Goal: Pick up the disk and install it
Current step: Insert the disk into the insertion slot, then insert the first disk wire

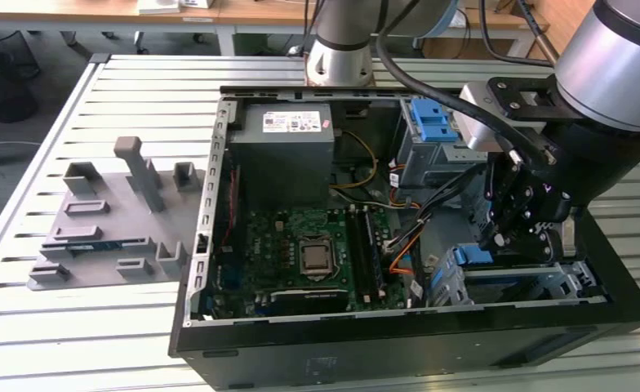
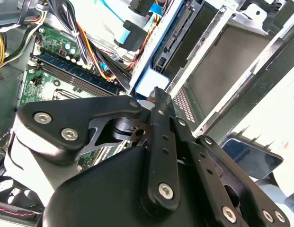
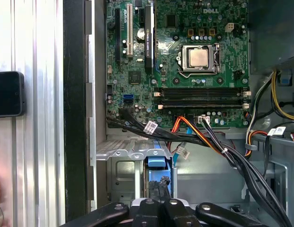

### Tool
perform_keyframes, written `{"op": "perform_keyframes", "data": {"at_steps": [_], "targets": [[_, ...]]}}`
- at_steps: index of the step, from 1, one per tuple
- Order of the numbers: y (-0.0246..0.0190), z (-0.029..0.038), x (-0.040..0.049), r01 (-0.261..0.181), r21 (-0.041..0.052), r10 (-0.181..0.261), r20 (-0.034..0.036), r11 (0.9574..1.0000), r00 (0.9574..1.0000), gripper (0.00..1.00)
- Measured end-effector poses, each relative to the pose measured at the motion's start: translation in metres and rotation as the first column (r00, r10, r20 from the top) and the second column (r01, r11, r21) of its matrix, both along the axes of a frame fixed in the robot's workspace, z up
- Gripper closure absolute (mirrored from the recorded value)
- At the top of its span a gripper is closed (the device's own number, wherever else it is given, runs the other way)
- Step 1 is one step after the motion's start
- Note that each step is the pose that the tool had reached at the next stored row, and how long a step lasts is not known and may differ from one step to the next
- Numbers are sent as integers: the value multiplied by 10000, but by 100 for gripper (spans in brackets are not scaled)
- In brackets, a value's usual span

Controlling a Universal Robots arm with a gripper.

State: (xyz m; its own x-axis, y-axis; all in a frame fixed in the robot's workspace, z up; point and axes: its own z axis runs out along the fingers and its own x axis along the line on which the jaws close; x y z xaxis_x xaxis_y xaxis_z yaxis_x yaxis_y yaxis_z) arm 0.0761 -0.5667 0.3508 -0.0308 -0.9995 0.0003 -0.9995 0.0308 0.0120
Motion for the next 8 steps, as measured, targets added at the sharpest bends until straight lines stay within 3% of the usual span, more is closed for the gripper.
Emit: {"op": "perform_keyframes", "data": {"at_steps": [8], "targets": [[0,-4,0,0,0,0,0,10000,10000,89]]}}
